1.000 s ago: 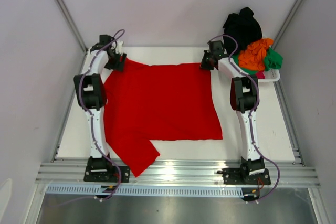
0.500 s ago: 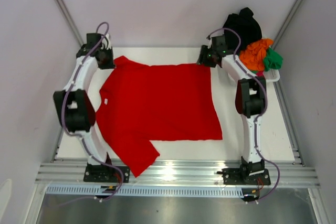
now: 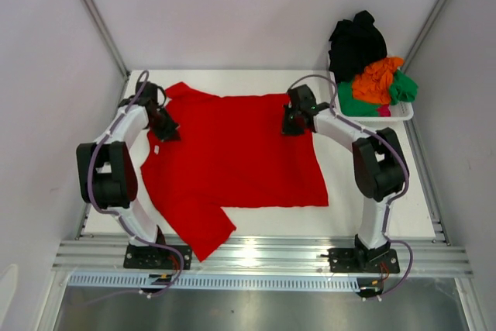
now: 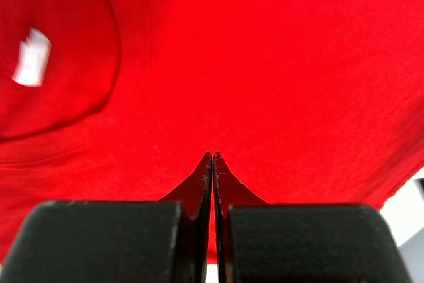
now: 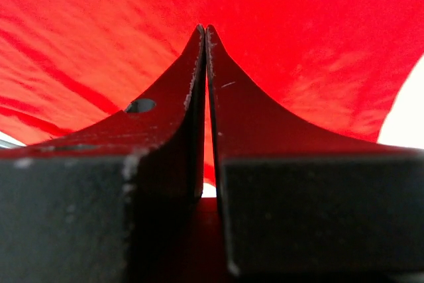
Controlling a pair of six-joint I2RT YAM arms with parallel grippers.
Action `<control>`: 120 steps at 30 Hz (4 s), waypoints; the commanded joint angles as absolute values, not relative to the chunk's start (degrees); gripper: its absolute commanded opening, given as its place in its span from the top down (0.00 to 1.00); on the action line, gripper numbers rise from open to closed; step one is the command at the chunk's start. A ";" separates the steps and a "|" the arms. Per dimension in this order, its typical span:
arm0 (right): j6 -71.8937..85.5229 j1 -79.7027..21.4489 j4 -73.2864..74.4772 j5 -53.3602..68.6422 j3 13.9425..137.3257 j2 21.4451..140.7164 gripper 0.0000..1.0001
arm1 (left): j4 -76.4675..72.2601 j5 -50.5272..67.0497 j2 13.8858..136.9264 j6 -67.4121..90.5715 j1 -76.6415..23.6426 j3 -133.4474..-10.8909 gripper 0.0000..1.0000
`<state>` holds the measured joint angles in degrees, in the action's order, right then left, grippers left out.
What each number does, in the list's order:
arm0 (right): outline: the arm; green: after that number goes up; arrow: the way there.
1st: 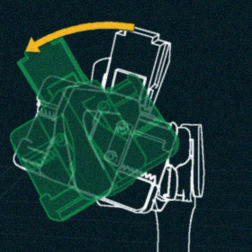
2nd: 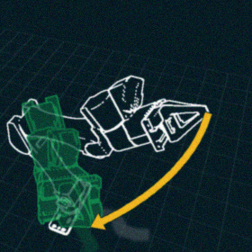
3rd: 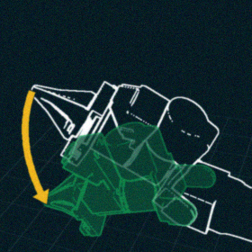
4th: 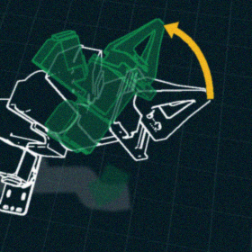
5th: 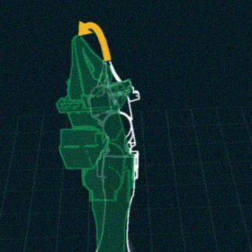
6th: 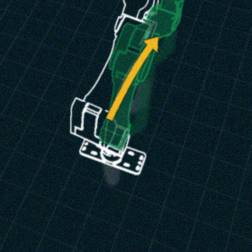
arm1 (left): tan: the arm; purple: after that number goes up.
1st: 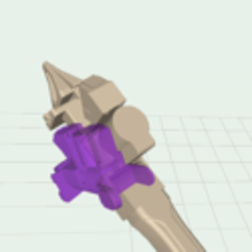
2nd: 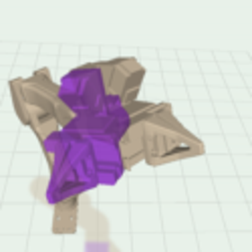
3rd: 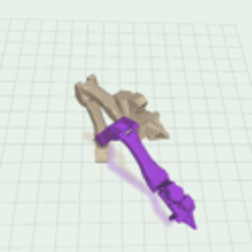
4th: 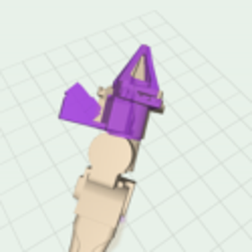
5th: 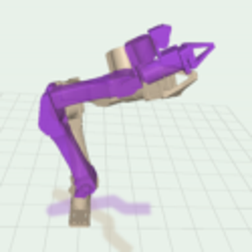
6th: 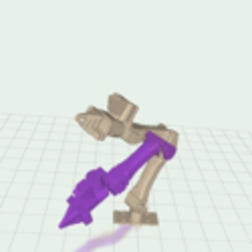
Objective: Fold and stack the t-shirts
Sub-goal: Flatten the tshirt out
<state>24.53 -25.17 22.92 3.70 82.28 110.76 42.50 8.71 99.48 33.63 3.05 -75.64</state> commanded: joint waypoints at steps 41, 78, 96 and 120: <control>31.11 -27.60 24.96 -2.37 69.00 113.12 1.00 | 45.70 0.35 99.84 32.52 0.62 -60.65 0.99; 31.13 -32.96 28.91 -5.26 61.31 95.63 1.00 | 50.00 -1.85 81.74 31.13 0.62 -57.79 0.99; 20.39 -18.19 17.58 10.19 97.20 114.32 0.21 | 22.75 25.74 106.78 47.18 6.06 -93.00 0.09; 24.52 -11.87 18.98 15.56 109.86 129.37 0.20 | 48.77 11.69 138.16 26.30 13.45 -136.13 0.06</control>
<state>23.97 -11.33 19.07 15.11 106.94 128.20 37.10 13.17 136.57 39.48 13.80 -129.38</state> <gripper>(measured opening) 0.802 0.940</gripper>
